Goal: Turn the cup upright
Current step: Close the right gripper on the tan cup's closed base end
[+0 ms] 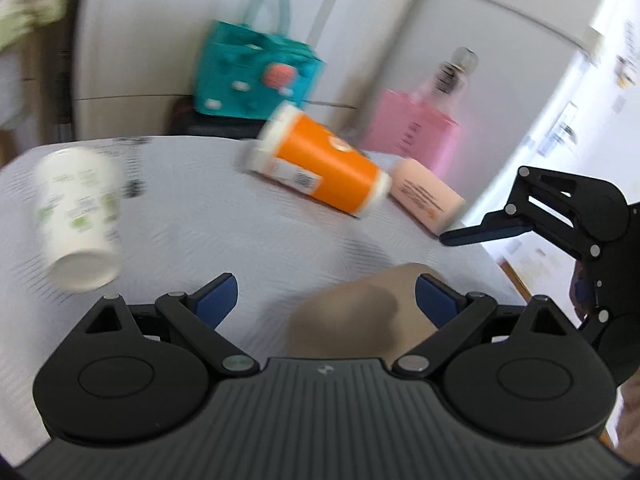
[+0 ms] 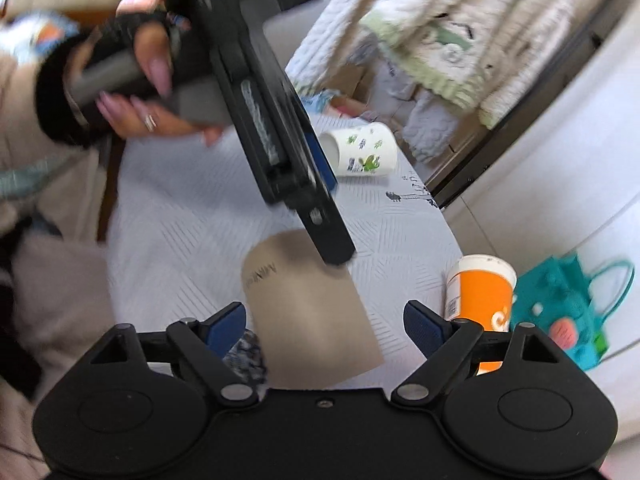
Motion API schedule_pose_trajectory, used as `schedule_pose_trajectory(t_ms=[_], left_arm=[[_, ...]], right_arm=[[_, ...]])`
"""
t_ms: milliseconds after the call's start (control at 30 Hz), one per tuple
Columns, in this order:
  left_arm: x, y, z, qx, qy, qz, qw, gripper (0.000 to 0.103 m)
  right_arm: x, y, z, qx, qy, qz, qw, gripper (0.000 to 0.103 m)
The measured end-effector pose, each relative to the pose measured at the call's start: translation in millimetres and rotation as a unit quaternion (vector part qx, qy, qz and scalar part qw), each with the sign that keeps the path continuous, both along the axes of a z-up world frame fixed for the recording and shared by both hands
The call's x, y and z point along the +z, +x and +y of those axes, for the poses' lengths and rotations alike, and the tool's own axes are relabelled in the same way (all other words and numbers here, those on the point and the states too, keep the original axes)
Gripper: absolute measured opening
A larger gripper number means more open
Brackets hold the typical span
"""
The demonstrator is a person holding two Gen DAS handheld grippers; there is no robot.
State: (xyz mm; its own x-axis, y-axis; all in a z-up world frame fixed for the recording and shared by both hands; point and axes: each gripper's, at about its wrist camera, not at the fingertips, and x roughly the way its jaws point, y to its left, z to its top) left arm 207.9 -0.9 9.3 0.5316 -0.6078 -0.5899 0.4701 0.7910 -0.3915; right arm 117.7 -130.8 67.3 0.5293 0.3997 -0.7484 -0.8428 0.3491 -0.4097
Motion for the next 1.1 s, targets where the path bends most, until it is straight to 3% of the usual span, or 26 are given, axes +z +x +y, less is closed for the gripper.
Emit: schedule_pose_trajectory(t_ms=[133,233,333,467,600,700,867,967,1100], left_arm=[[-5.3,20.0,-18.3,-0.045,0.002,0.021,0.9988,0.096],[-8.0,26.4,-23.6,-0.061,0.009,0.027,0.9977,0.094],[-7.9,30.8,-22.0,-0.071,0.004,0.032,0.9969,0.083],[-9.0,31.2,-19.4,-0.087,-0.009,0.047,0.9950,0.070],[-9.2,29.2,-20.1,-0.113,-0.024,0.063,0.9912,0.066],[-12.5,34.9,-17.9,-0.122,-0.037,0.089,0.9879,0.066],[-20.9,34.3,-13.9,-0.121,-0.053,0.118,0.9841,0.067],[-18.0,28.8,-14.8,-0.123,-0.040,0.107,0.9858,0.067],[-17.6,26.1,-12.9,-0.116,-0.037,0.106,0.9870,0.067]], right_arm=[[-3.2,-8.2,-7.0,-0.036,0.024,-0.014,0.999,0.088],[-9.8,-17.7,-11.5,-0.084,0.023,-0.013,0.996,0.069],[-11.1,-20.6,-16.5,-0.108,0.051,0.019,0.993,0.063],[-10.0,-23.7,-24.5,-0.129,0.119,0.090,0.980,0.063],[-23.9,-24.6,-27.8,-0.162,0.170,0.174,0.956,0.063],[-38.2,-20.8,-20.5,-0.184,0.157,0.188,0.952,0.063],[-51.5,-1.8,-24.6,-0.222,0.187,0.234,0.928,0.065],[-53.8,7.0,-29.7,-0.240,0.215,0.247,0.914,0.065],[-54.5,21.7,-30.1,-0.247,0.217,0.254,0.910,0.065]])
